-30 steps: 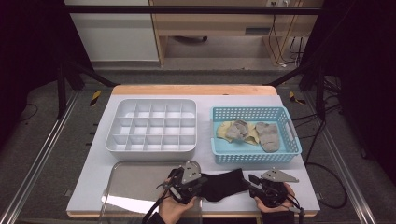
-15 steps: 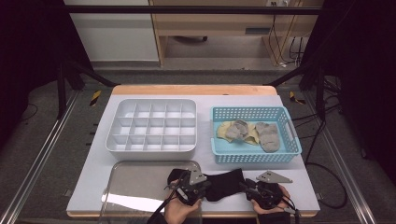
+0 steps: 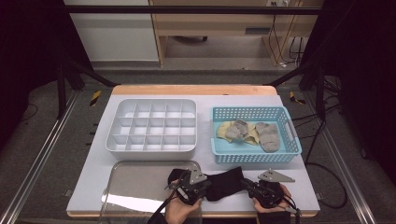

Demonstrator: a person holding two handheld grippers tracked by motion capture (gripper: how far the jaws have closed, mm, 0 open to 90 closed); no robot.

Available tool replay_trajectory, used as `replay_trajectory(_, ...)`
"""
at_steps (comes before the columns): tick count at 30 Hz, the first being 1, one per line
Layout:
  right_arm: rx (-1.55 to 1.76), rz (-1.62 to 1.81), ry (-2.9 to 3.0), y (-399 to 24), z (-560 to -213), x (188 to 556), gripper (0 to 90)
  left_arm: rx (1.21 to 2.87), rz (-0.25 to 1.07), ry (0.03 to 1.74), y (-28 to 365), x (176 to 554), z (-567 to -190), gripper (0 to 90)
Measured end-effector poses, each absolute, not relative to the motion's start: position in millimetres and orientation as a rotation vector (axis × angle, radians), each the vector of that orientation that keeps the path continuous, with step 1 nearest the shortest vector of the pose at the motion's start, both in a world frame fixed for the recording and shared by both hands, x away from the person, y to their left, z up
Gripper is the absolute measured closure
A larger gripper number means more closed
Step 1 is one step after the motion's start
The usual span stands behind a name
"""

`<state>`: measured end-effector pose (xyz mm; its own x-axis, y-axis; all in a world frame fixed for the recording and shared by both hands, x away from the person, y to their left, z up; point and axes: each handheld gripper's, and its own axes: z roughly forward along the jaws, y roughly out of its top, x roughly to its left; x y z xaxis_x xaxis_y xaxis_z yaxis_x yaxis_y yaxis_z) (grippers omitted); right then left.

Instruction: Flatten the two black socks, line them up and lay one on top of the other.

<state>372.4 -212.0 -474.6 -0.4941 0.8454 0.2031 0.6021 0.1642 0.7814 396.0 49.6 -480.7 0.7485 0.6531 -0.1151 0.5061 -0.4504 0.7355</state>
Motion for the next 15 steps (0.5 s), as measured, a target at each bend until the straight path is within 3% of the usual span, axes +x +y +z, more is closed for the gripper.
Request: replay_trajectory(15, 1.243, 1.413, 2.164, -203, -441, 367, 81.8, 2.146, 0.221, 0.874, 40, 401, -480, 89.2)
